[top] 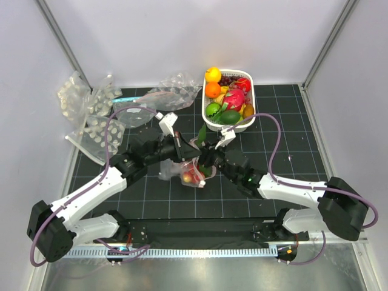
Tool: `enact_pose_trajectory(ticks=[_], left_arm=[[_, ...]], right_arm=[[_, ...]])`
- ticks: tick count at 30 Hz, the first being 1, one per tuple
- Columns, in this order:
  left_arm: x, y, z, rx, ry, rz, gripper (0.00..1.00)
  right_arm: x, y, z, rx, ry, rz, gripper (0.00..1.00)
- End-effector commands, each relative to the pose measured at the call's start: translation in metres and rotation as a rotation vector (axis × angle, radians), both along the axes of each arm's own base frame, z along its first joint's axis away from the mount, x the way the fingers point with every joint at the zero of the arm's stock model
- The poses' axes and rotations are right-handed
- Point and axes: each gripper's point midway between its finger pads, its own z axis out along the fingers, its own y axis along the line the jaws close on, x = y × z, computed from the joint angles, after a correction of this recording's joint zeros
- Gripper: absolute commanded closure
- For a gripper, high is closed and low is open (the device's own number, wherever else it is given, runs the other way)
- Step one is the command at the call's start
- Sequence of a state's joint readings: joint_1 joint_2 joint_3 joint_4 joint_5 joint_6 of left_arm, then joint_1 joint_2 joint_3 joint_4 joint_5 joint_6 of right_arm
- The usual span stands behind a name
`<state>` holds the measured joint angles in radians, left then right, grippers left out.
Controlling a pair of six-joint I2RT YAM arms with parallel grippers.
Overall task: Place the food in the zip-top bag and seal the zipper
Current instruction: Place the fake fruit in the zipper food storage bag.
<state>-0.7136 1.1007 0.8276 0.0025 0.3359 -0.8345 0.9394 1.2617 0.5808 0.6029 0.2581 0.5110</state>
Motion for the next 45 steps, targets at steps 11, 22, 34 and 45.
enact_pose_trajectory(ticks=[11, 22, 34, 45], left_arm=[[0.01, 0.007, 0.015, -0.091, -0.017, 0.033, 1.0], [0.033, 0.021, -0.012, -0.006, 0.019, 0.14, 1.0], [0.042, 0.04, -0.008, -0.034, 0.01, 0.204, 1.0], [0.041, 0.047, -0.001, -0.05, -0.006, 0.22, 1.0]], right_arm=[[0.003, -0.003, 0.025, -0.033, -0.042, -0.012, 0.67], [0.006, -0.017, 0.031, -0.107, -0.028, -0.061, 0.41], [0.018, -0.039, 0.029, -0.165, 0.002, -0.195, 0.52], [0.026, -0.052, 0.021, -0.17, 0.038, -0.261, 0.62]])
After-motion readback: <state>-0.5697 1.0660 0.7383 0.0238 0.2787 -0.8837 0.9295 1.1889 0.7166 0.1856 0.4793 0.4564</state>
